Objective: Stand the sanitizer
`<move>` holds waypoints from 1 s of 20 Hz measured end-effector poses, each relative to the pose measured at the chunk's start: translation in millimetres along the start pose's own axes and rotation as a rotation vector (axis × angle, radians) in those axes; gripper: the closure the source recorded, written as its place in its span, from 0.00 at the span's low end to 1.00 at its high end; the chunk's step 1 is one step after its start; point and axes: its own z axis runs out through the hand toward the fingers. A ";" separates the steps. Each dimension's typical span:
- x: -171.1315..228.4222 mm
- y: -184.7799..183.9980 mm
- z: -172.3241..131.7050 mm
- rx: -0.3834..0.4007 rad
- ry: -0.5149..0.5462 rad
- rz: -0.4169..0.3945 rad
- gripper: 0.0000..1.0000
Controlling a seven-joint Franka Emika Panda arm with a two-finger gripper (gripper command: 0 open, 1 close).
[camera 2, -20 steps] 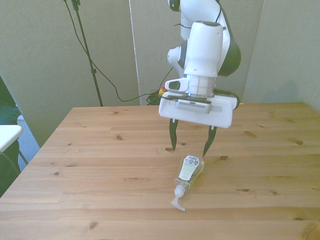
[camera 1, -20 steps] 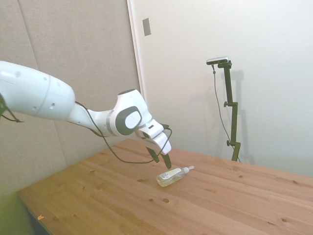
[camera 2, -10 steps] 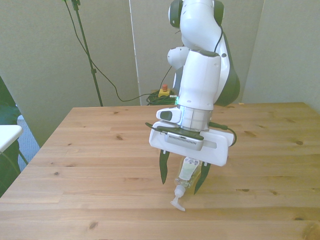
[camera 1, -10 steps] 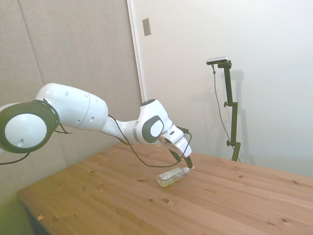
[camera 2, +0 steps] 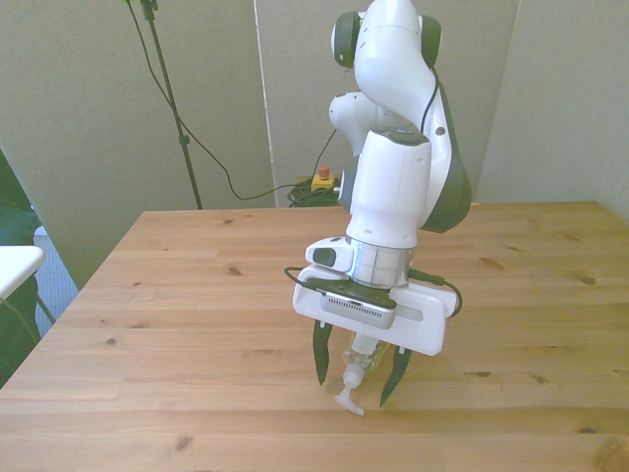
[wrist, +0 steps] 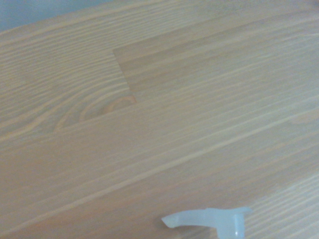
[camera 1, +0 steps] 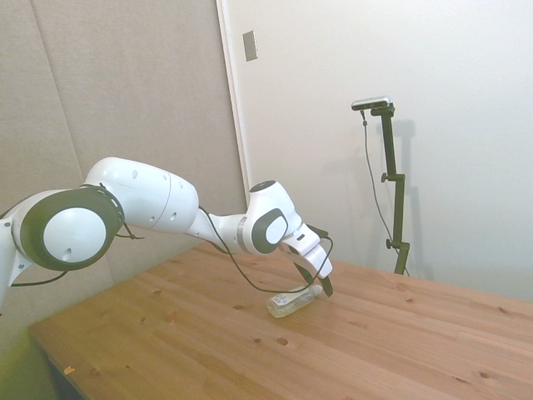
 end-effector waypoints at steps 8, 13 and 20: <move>6.5 1.3 3.5 -0.015 -0.018 0.015 1.00; 9.9 -2.8 1.7 -0.033 -0.049 0.022 1.00; 13.9 -2.6 4.4 -0.043 -0.074 0.032 1.00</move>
